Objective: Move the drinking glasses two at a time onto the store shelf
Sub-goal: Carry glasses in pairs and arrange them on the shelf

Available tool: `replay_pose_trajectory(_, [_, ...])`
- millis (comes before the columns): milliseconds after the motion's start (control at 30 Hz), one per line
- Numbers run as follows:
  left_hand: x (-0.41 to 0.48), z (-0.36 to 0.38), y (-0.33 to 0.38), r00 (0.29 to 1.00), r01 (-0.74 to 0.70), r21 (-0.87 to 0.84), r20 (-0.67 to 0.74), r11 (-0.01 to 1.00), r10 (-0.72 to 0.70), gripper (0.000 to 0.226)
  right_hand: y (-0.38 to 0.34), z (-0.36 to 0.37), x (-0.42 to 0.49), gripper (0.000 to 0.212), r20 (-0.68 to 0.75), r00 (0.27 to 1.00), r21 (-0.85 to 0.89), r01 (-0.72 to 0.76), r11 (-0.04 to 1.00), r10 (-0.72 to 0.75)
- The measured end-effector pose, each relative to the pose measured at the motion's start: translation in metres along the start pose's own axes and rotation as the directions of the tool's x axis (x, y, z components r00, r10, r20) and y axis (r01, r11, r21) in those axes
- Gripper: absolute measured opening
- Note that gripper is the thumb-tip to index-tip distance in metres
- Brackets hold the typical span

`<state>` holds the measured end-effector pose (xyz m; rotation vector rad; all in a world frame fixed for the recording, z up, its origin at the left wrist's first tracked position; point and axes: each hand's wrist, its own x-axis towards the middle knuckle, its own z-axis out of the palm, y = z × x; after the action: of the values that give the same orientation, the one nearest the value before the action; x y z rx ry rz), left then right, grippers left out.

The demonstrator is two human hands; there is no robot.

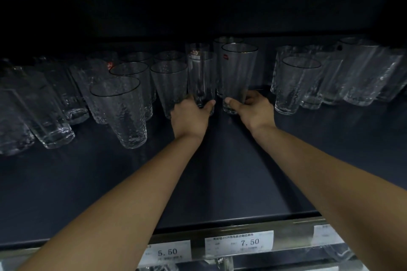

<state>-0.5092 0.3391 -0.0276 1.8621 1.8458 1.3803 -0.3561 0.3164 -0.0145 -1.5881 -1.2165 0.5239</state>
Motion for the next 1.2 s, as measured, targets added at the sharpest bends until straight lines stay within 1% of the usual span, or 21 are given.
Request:
replay_pose_trajectory(200, [0.0004, 0.0010, -0.0006, 1.000, 0.019, 0.021, -0.001, 1.000, -0.019, 0.052, 0.0007, 0.0005, 0.0000, 0.055, -0.008, 1.000, 0.014, -0.017, 1.000, 0.017])
replay_pose_trajectory(367, [0.0007, 0.0009, 0.0002, 1.000, 0.018, 0.055, -0.005, 0.998, -0.017, 0.055, 0.0013, 0.0003, -0.0003, 0.051, -0.003, 1.000, 0.020, -0.016, 1.000, 0.016])
replay_pose_trajectory(733, [0.0005, 0.0006, 0.0024, 1.000, 0.013, 0.054, 0.017, 0.998, -0.014, 0.056, 0.0035, -0.0003, 0.0005, 0.045, 0.000, 1.000, 0.021, 0.010, 1.000, -0.010])
replay_pose_trajectory(867, [-0.0003, -0.0003, 0.0039, 1.000, 0.010, 0.052, 0.019, 0.999, -0.011, 0.055, 0.0029, 0.0007, 0.0005, 0.050, 0.003, 1.000, 0.020, 0.005, 1.000, -0.006])
replay_pose_trajectory(1067, [-0.0029, -0.0032, 0.0074, 0.999, 0.034, 0.039, 0.032, 0.999, -0.035, 0.051, 0.0027, 0.0003, 0.0000, 0.049, 0.017, 1.000, 0.034, -0.004, 0.999, 0.003])
replay_pose_trajectory(1200, [-0.0036, -0.0039, 0.0077, 0.999, 0.039, 0.044, 0.030, 0.998, -0.040, 0.051, 0.0032, 0.0008, 0.0000, 0.055, 0.019, 1.000, 0.029, 0.001, 1.000, -0.002])
